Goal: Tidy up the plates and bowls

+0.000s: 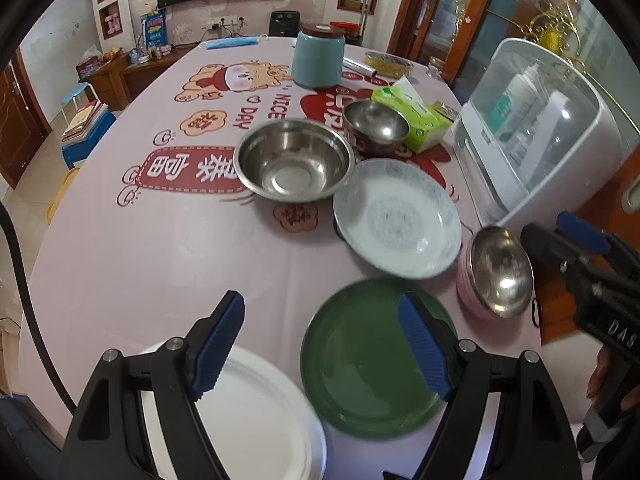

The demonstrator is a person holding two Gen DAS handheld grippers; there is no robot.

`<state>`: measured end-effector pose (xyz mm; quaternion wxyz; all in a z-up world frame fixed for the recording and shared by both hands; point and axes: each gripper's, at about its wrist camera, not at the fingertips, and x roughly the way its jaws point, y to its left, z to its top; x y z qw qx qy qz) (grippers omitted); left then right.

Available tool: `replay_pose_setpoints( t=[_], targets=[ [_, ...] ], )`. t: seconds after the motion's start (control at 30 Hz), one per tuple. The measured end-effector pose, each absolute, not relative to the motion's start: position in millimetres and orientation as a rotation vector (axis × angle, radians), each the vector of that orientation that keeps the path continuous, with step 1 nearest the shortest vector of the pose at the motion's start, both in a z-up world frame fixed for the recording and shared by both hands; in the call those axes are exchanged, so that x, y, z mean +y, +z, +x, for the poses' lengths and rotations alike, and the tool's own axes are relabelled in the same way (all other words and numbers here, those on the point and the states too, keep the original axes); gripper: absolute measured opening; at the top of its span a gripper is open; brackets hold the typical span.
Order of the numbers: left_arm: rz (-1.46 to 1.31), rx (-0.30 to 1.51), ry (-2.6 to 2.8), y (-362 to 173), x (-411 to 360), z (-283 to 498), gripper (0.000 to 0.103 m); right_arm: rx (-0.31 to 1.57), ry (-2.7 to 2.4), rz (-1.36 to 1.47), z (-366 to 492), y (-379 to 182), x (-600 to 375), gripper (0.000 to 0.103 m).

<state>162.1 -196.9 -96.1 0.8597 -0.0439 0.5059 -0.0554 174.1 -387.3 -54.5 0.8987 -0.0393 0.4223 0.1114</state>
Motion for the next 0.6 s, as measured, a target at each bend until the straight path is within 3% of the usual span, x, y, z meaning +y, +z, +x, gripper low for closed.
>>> replay_pose_setpoints(
  t=[0.3,0.6],
  targets=[
    [-0.154,1.067,-0.072,-99,-195,192,0.078,0.839,0.223,-0.122,222,-46,-396,0.077],
    [-0.183,1.125,-0.053,-121,-195,217,0.078,0.926,0.232,-0.103,248,-78,-401,0.077]
  ],
)
